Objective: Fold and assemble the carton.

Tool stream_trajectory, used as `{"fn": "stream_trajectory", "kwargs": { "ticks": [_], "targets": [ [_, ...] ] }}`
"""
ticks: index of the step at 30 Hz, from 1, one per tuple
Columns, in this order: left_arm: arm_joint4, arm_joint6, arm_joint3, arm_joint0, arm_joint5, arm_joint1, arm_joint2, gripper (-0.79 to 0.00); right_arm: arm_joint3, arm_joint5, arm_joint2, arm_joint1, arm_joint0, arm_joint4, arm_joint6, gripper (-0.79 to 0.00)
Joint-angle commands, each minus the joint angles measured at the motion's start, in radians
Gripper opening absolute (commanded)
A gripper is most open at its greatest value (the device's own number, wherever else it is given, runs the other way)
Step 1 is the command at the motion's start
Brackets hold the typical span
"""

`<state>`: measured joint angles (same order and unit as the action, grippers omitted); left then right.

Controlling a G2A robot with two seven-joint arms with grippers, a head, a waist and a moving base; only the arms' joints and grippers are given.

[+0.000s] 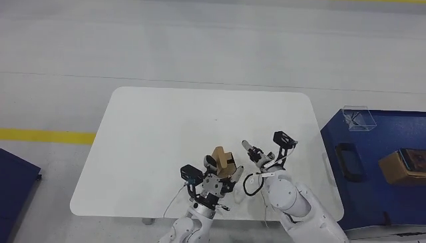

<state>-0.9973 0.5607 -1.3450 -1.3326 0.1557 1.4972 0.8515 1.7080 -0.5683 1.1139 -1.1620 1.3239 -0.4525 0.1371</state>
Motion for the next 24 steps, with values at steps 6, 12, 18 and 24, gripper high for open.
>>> {"fn": "stream_trajectory", "kwargs": {
  "ticks": [6, 12, 18, 24],
  "targets": [
    [-0.023, 0.006, 0.002, 0.006, -0.008, 0.006, -0.005, 0.0, -0.071, -0.039, -0.07, -0.006, -0.042, -0.156, 0.097, 0.0],
    [-0.067, -0.007, 0.016, 0.03, -0.06, 0.015, -0.016, 0.0, -0.088, -0.02, -0.116, -0.016, -0.053, -0.206, 0.138, 0.0],
    [-0.1, -0.054, 0.034, 0.051, -0.101, 0.025, -0.033, 0.0, -0.081, 0.011, -0.122, -0.021, -0.049, -0.209, 0.189, 0.0],
    [-0.101, -0.076, 0.045, 0.056, -0.126, 0.03, -0.027, 0.0, -0.071, 0.04, -0.088, -0.021, -0.038, -0.194, 0.212, 0.0]
  ]
}}
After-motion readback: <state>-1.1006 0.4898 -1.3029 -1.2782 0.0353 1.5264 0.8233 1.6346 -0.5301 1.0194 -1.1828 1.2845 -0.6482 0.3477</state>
